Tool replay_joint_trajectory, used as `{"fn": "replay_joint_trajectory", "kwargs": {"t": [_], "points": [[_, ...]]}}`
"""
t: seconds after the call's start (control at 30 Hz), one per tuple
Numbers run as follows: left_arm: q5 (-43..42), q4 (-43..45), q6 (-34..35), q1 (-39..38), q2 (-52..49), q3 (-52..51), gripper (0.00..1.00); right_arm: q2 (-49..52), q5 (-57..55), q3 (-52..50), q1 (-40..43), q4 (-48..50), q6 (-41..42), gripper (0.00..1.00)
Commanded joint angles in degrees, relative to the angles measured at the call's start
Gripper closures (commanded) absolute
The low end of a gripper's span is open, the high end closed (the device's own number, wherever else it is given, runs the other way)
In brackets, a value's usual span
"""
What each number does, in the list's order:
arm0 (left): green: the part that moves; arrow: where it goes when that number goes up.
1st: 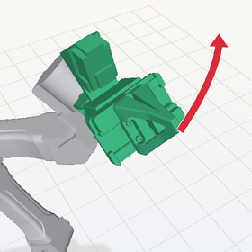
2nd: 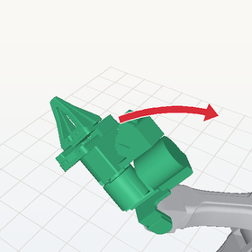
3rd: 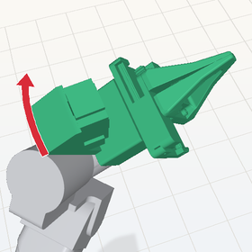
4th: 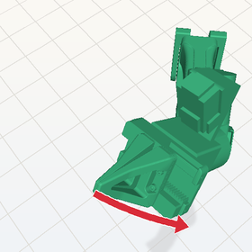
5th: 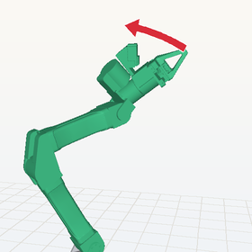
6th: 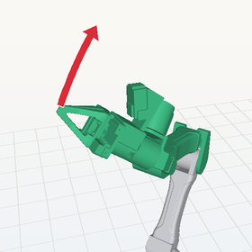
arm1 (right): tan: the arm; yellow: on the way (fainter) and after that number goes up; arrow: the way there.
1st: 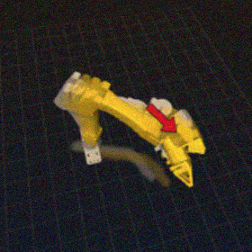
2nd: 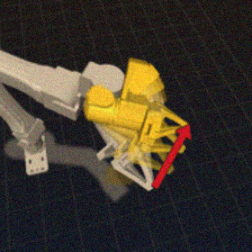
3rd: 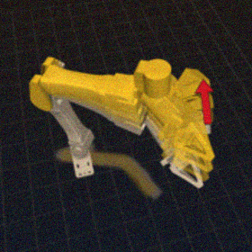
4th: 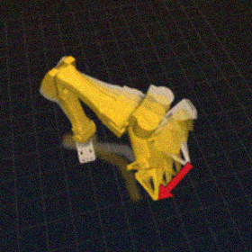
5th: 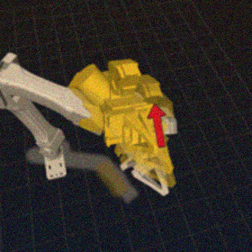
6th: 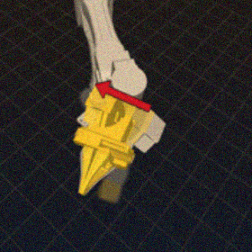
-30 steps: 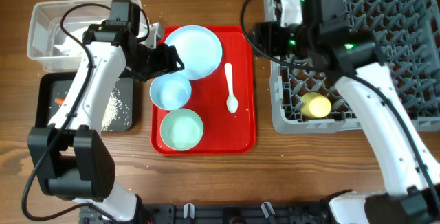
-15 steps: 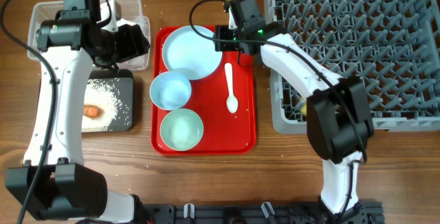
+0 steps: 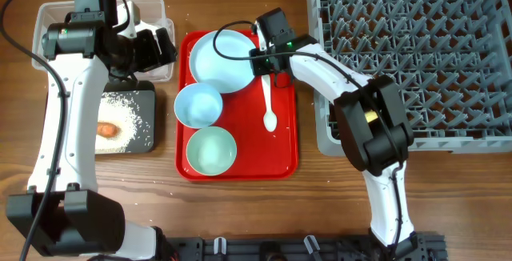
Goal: Sort waste into correct bins and load items into the dishwasher rack
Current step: 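Grasp the light-blue plate edge with the right gripper, then lift the plate and stand it upright in the rack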
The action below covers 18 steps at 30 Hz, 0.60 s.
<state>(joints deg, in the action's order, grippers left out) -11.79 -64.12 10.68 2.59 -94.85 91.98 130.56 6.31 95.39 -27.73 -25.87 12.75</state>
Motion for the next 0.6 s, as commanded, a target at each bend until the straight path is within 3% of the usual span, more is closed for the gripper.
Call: {"fn": "replay_joint_trajectory", "kwargs": {"t": [0.0, 0.17, 0.47, 0.57], "points": [[0.79, -0.02, 0.07, 0.15, 0.13, 0.7, 0.0, 2.62, -2.56, 0.59, -0.17, -0.74, -0.55, 0.91], [0.79, -0.02, 0.07, 0.15, 0.13, 0.7, 0.0, -0.83, -5.46, 0.61, 1.05, -2.03, 2.56, 0.96], [0.79, -0.02, 0.07, 0.15, 0.13, 0.7, 0.0, -20.2, -15.28, 0.61, 4.52, -1.99, 1.27, 0.96], [0.79, -0.02, 0.07, 0.15, 0.13, 0.7, 0.0, -27.52, -24.74, 0.61, 5.49, -3.15, -1.99, 0.95]]}}
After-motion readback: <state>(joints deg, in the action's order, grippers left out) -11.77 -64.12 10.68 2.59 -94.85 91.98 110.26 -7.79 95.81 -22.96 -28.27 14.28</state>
